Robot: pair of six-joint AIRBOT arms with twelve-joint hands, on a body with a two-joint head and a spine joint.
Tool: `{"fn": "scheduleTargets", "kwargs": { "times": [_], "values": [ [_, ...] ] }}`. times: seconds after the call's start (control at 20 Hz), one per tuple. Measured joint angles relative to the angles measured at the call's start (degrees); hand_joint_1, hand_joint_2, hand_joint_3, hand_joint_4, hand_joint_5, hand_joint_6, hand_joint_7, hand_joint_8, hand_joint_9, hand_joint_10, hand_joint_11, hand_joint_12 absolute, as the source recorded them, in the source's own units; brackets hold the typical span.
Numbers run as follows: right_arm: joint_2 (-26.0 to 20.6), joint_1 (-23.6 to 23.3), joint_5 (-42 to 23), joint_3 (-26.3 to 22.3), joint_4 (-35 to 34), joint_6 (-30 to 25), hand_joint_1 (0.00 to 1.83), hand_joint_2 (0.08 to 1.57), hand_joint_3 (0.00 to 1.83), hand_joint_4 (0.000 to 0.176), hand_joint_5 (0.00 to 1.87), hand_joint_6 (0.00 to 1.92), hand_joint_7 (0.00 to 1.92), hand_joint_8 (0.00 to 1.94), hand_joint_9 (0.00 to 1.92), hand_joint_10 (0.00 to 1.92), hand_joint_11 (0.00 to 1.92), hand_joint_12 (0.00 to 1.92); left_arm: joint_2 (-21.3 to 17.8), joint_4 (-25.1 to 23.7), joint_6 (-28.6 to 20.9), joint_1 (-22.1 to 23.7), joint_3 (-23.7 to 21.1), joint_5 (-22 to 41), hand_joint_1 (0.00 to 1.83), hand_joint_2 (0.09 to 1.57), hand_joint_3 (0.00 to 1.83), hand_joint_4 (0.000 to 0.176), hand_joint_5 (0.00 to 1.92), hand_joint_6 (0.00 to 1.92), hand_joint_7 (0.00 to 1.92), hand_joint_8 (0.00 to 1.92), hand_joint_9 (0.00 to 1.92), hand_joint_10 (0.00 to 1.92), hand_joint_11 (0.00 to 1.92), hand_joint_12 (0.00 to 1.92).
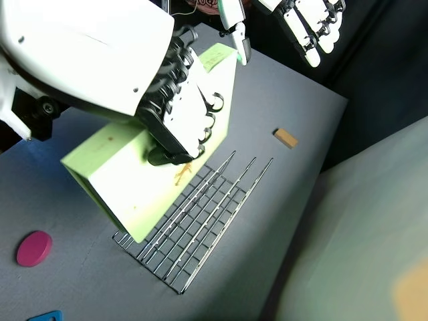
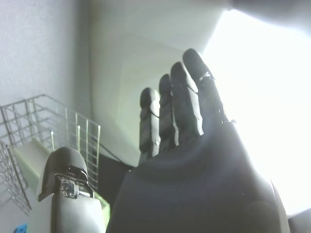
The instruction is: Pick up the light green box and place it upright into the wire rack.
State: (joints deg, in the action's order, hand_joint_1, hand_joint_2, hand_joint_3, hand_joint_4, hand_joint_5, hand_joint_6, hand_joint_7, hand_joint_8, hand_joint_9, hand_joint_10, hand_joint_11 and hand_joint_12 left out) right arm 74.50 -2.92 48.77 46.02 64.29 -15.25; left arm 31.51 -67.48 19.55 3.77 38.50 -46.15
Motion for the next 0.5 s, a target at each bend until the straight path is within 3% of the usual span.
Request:
{"fn": "scheduleTargets", "kwargs": {
  "times": [0.5],
  "values": [
    [1.7, 3.4, -1.8, 3.4, 0.0, -1.5, 1.35, 1.20, 0.00, 0.000, 0.70, 1.15, 0.87, 1.20, 0.78, 1.51, 0.78, 1.47, 0.0, 0.0, -1.0, 0.0, 0.0, -0.7, 0.19, 1.14, 0.00, 0.032, 0.22, 0.00, 0.19, 0.00, 0.19, 0.00, 0.01, 0.66]
  ]
}}
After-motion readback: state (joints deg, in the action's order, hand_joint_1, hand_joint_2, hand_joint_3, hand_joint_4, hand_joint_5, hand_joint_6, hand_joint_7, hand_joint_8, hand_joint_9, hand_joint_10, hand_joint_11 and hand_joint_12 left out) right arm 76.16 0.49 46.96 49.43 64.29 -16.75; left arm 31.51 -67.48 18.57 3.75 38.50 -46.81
